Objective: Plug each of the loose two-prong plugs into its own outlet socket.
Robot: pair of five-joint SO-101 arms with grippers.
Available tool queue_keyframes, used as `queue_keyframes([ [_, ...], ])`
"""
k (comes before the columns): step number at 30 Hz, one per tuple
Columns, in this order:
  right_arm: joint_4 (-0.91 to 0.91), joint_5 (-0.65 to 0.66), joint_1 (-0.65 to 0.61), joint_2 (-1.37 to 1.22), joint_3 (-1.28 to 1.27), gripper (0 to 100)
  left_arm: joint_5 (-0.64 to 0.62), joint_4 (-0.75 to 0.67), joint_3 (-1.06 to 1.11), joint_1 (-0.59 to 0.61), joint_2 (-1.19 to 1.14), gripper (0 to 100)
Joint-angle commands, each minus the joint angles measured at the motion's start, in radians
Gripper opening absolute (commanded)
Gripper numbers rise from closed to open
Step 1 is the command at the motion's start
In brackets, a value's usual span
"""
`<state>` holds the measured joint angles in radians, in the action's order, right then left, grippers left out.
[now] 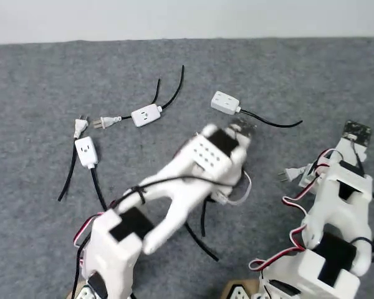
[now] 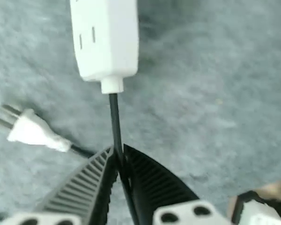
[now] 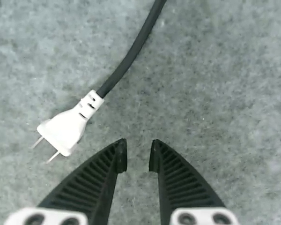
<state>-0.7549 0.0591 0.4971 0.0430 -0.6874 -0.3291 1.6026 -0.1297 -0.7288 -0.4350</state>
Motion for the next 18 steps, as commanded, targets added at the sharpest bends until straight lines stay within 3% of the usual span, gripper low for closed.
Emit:
queue_keyframes([
  [1, 0.013, -0.008, -0.015, 0.039, 0.006, 9.0, -0.015, -0.183, 0.232, -0.100, 0.080, 1],
  [4, 0.018, 0.020, -0.015, 0.039, -0.006, 9.0, -0.009, -0.327, 0.386, -0.138, 0.074, 1],
  [8, 0.025, 0.038, -0.028, 0.039, -0.008, 9.0, 0.101, -0.301, 0.364, -0.126, 0.077, 5],
  [18, 0.028, 0.041, -0.030, 0.013, -0.002, 9.4, 0.057, -0.262, 0.360, -0.181, 0.083, 36],
])
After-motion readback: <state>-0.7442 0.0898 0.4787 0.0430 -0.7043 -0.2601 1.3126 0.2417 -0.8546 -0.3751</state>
